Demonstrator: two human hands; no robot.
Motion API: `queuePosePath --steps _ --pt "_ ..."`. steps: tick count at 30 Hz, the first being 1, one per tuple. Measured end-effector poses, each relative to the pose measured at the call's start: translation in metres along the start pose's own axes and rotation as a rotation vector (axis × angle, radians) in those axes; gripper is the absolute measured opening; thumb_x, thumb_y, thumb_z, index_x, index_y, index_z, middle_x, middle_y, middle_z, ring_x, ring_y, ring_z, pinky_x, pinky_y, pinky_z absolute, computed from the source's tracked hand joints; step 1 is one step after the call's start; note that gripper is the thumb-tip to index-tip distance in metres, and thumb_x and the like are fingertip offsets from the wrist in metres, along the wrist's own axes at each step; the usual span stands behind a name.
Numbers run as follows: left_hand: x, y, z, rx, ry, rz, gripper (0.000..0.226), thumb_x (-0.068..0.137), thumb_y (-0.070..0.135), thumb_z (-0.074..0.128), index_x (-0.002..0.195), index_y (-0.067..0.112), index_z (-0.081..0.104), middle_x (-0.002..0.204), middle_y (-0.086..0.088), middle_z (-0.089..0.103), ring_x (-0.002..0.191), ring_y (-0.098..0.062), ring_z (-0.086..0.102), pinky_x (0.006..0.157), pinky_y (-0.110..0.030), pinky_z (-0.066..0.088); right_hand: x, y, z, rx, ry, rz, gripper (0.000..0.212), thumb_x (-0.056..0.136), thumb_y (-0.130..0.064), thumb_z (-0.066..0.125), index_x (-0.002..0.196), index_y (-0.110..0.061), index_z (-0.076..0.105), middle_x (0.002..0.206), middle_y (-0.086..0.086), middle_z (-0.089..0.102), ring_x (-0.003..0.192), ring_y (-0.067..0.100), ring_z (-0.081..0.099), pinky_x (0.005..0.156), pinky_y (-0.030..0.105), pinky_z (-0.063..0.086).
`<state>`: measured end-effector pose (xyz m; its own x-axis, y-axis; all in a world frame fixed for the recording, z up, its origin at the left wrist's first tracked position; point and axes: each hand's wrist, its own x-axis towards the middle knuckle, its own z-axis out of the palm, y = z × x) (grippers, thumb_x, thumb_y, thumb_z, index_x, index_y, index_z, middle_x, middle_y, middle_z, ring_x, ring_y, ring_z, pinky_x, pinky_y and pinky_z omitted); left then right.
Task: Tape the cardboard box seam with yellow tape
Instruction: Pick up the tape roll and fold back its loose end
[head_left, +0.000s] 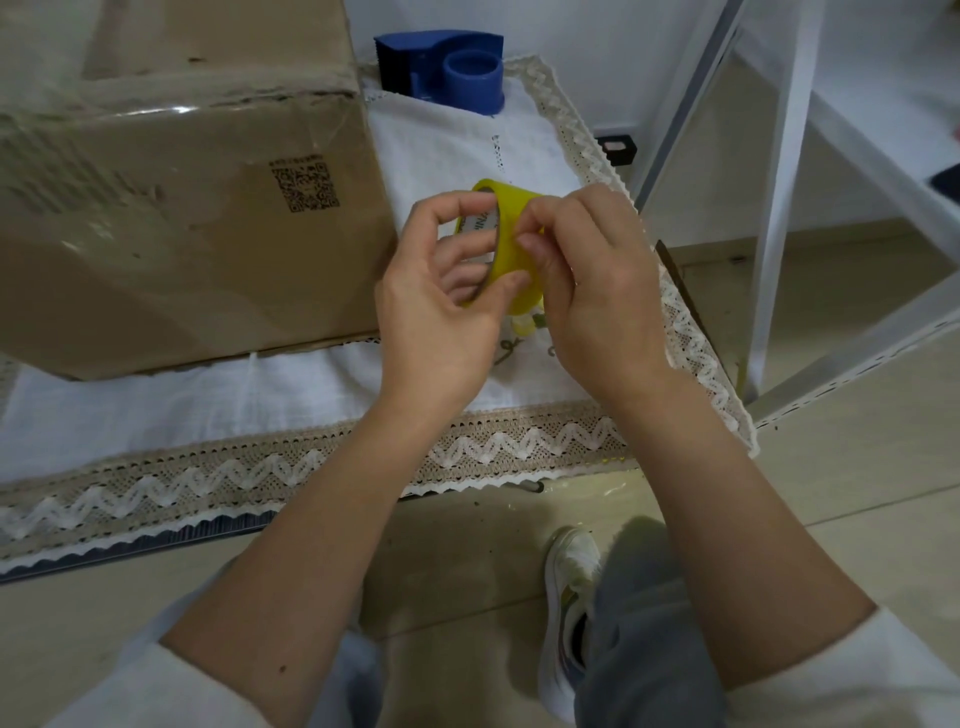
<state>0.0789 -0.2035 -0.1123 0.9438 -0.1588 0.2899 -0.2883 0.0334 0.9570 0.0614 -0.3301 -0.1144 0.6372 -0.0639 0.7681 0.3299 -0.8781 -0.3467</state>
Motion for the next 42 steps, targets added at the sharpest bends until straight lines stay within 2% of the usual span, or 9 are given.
queuePosePath --steps 3,8,12,16,18,23,28,37,42 --pt "-0.001 -0.003 -0.002 0.153 -0.047 0.073 0.043 0.085 0.012 0.075 0.123 0.024 0.058 0.089 0.004 0.077 0.085 -0.008 0.073 0.088 -0.032 0.057 0.002 0.002 -0.002 0.071 -0.036 0.056 0.012 0.096 -0.005 0.058 0.089 0.002 0.065 0.086 0.001 0.052 0.079 0.021 0.048 0.074 0.025 0.036" --pt "0.003 -0.008 0.0 0.218 -0.04 0.031 0.037 0.089 0.02 0.071 0.121 0.036 0.062 0.073 0.004 0.071 0.062 -0.004 0.066 0.068 -0.023 0.055 -0.001 0.0 -0.006 0.113 -0.126 0.092 0.011 0.096 -0.006 0.056 0.092 -0.001 0.064 0.09 -0.005 0.047 0.084 0.012 0.044 0.076 0.018 0.034" --pt "0.01 -0.007 0.0 0.171 -0.016 0.023 0.015 0.091 0.021 0.07 0.103 0.03 0.07 0.078 0.003 0.071 0.062 -0.01 0.066 0.06 -0.029 0.054 -0.001 -0.004 -0.006 0.179 -0.103 0.12 0.01 0.096 -0.008 0.058 0.095 -0.002 0.066 0.092 -0.005 0.052 0.083 0.01 0.048 0.076 0.016 0.037" --pt "0.01 -0.007 0.001 0.118 -0.053 0.033 0.013 0.093 0.016 0.068 0.104 0.022 0.072 0.088 -0.008 0.072 0.073 -0.017 0.067 0.068 -0.037 0.058 0.0 -0.001 -0.011 0.259 -0.042 0.226 0.014 0.098 -0.011 0.058 0.098 -0.006 0.072 0.095 0.004 0.061 0.088 0.008 0.054 0.079 0.014 0.039" --pt "0.012 -0.009 0.001 0.119 -0.062 0.034 0.013 0.093 0.018 0.066 0.103 0.024 0.071 0.089 -0.003 0.072 0.073 -0.014 0.066 0.069 -0.034 0.057 0.001 -0.006 -0.014 0.296 -0.031 0.27 0.017 0.101 -0.012 0.055 0.106 -0.011 0.071 0.099 0.007 0.064 0.093 0.007 0.058 0.079 0.014 0.043" --pt "0.016 -0.013 -0.003 0.119 0.001 0.023 0.018 0.095 0.02 0.064 0.092 0.038 0.065 0.083 0.009 0.065 0.075 -0.01 0.059 0.073 -0.036 0.053 0.01 -0.007 -0.024 0.515 0.079 0.545 0.043 0.099 -0.021 0.055 0.139 -0.027 0.041 0.124 0.004 0.056 0.086 0.008 0.067 0.073 0.018 0.052" --pt "0.015 -0.01 -0.002 0.124 -0.02 0.008 0.017 0.097 0.019 0.061 0.094 0.036 0.064 0.079 0.018 0.061 0.066 0.002 0.053 0.065 -0.017 0.044 0.0 0.0 -0.016 0.347 -0.137 0.557 0.032 0.09 -0.026 0.066 0.121 -0.027 0.066 0.119 -0.008 0.058 0.095 0.001 0.058 0.073 0.013 0.047" --pt "0.01 -0.003 -0.002 0.113 -0.114 0.032 0.02 0.097 0.012 0.054 0.109 0.027 0.062 0.094 0.012 0.066 0.073 -0.017 0.06 0.072 -0.036 0.057 0.001 -0.001 -0.007 0.315 -0.029 0.439 0.016 0.084 -0.027 0.077 0.098 -0.023 0.073 0.097 -0.009 0.062 0.092 0.013 0.06 0.071 0.021 0.048" --pt "0.012 -0.002 -0.002 0.106 -0.144 0.06 0.023 0.094 0.008 0.054 0.104 0.028 0.058 0.092 0.012 0.063 0.08 -0.012 0.059 0.071 -0.023 0.049 0.001 0.0 -0.009 0.281 0.001 0.371 0.018 0.082 -0.025 0.078 0.098 -0.02 0.072 0.097 -0.012 0.063 0.094 0.012 0.055 0.071 0.02 0.047"
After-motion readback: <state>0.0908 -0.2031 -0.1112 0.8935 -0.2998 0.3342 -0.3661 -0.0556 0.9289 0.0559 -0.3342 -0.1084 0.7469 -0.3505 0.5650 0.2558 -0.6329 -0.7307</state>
